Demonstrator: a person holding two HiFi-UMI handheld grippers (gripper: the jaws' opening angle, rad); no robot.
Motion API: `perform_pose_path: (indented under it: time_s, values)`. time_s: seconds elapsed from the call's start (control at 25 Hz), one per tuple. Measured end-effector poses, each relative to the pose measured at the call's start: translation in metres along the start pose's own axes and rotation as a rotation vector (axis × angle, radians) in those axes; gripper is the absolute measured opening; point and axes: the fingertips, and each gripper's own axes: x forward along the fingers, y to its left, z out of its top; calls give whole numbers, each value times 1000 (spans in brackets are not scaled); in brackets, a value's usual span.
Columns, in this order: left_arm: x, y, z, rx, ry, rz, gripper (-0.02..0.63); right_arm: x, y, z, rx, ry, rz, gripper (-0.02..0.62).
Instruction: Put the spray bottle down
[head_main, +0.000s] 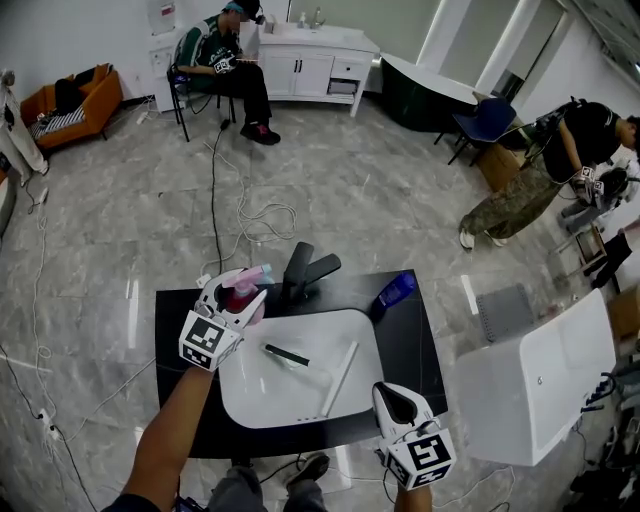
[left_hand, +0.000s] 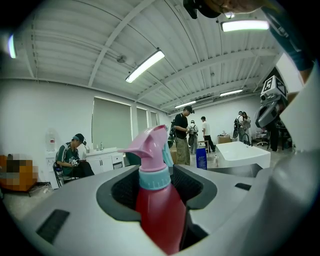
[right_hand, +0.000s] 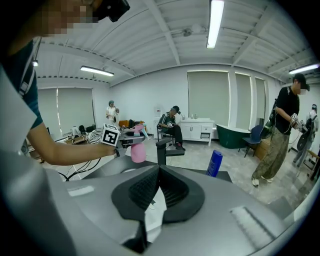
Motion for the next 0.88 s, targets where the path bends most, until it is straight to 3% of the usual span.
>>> perform_pose_path:
  time_s: [0.88]
  values:
    - [48, 18, -72, -18, 41, 37, 204, 24, -14, -39, 32, 44, -22, 11]
